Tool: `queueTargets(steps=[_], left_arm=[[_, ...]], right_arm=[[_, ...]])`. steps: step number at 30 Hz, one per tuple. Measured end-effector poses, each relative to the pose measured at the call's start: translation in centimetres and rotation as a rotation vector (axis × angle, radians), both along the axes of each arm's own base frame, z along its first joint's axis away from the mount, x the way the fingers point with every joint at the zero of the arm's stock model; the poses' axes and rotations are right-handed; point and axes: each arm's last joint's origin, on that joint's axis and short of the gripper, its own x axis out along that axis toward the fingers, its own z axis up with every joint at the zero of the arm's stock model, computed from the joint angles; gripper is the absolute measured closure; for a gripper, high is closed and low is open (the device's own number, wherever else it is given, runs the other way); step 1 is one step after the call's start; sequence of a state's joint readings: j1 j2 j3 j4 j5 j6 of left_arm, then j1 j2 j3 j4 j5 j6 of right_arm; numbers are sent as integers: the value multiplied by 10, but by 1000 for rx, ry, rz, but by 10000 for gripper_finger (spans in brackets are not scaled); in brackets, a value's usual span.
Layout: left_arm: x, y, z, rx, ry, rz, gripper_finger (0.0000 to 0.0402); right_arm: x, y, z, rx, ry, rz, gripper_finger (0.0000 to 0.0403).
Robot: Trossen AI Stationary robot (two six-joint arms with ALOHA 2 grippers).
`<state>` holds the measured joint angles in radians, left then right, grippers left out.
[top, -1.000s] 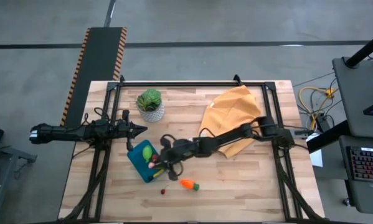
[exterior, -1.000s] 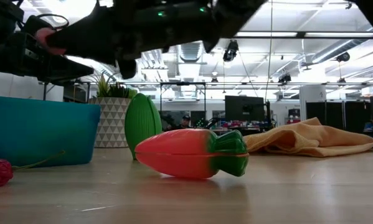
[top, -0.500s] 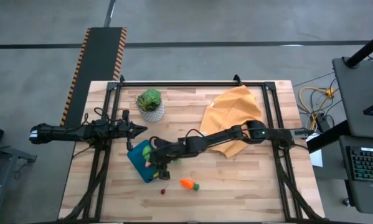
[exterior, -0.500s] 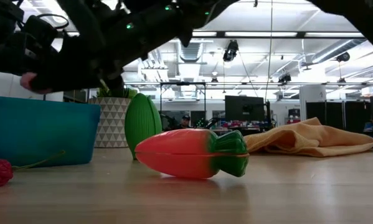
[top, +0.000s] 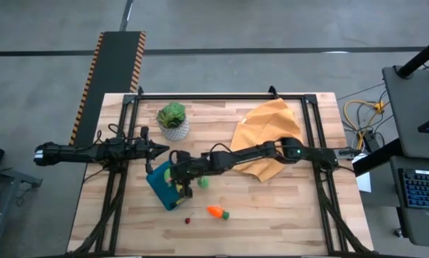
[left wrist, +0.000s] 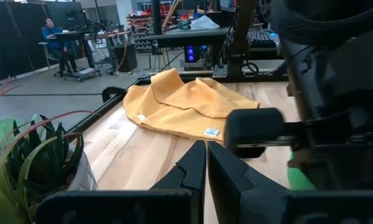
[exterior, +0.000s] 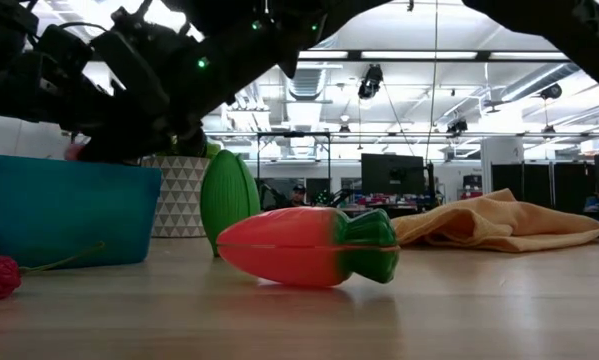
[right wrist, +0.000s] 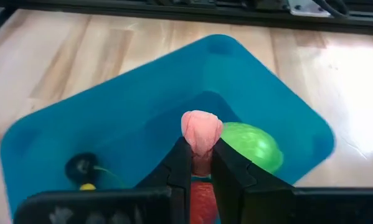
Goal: Pick and placing Produce into tupperware
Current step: Put the pink peach into the blue bin, then put the orange carrot into the blue bin
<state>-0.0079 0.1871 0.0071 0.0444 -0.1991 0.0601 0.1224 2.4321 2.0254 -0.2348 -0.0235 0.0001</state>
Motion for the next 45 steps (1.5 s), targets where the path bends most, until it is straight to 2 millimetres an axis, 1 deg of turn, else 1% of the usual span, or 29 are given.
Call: queueTargets(steps=[5, 24, 36, 45], left_arm=[[0, 0, 0, 0, 0, 0, 402], [0, 0, 0, 0, 0, 0, 402], [0, 0, 0, 0, 0, 0, 402], [0, 0, 0, 0, 0, 0, 402]], right_arm=[[0, -4, -1, 3, 5, -11, 369], [-2, -6, -5, 0, 46, -15, 356], [-3, -6, -5, -5, 50, -11, 314], [-2, -6, -5, -6, 50, -10, 290]])
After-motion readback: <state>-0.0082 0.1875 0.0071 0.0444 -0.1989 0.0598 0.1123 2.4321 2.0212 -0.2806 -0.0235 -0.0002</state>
